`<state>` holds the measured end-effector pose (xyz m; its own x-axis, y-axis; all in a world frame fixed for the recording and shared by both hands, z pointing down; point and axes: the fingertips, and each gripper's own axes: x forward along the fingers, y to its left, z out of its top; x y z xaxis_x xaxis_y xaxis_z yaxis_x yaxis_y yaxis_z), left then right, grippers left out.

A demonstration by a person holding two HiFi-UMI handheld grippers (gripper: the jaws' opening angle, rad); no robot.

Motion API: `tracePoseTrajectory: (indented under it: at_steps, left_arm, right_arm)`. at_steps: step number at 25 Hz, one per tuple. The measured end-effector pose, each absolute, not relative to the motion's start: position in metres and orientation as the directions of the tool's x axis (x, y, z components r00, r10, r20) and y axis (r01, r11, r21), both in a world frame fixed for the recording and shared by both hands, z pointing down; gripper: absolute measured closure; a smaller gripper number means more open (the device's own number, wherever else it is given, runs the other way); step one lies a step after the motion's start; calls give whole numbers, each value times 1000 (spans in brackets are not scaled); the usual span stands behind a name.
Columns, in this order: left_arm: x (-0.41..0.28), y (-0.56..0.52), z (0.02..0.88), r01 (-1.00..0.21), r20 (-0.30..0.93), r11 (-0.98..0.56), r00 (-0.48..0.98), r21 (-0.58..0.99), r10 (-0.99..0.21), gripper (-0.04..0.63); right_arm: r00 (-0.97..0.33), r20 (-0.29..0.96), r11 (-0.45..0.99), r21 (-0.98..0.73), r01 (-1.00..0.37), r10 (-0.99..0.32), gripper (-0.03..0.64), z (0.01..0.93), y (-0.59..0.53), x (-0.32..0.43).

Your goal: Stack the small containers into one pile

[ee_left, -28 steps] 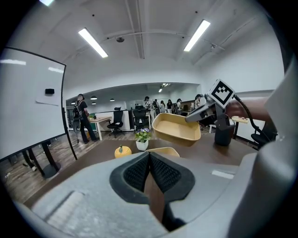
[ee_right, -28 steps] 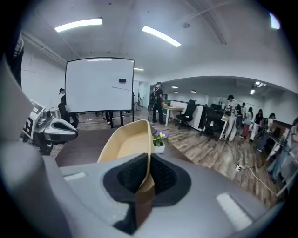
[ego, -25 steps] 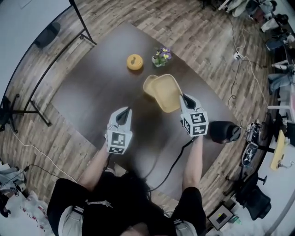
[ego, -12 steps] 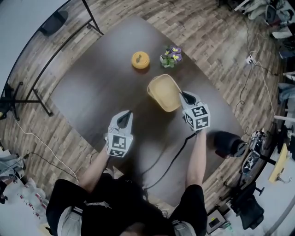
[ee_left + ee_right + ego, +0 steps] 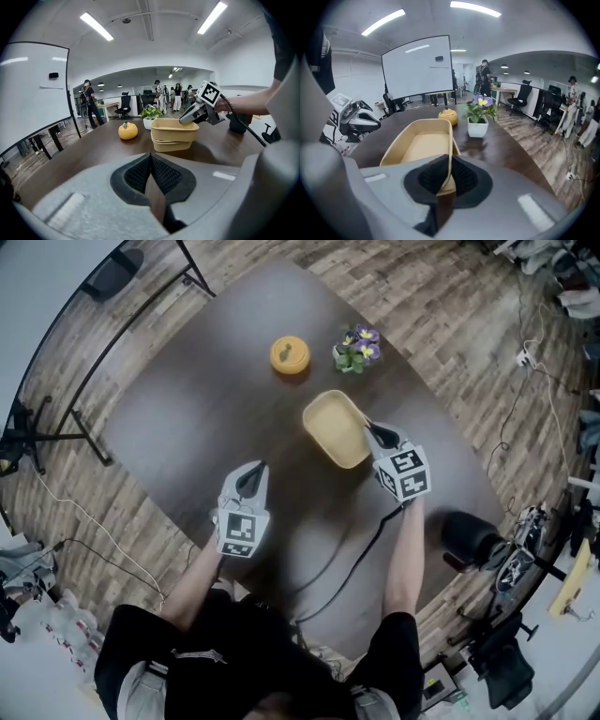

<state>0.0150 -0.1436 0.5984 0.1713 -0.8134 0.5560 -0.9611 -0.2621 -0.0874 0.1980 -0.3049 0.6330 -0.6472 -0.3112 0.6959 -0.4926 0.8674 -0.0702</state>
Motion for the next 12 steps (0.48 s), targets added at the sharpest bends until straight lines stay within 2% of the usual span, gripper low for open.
tracePoseTrajectory:
  at_steps: [12]
  left_arm:
    - [31,-145,611,-959,578,-276,187,-69,-794,584]
  right_arm:
    - [-651,712,937,30,-347,-264,593,629,-323,191]
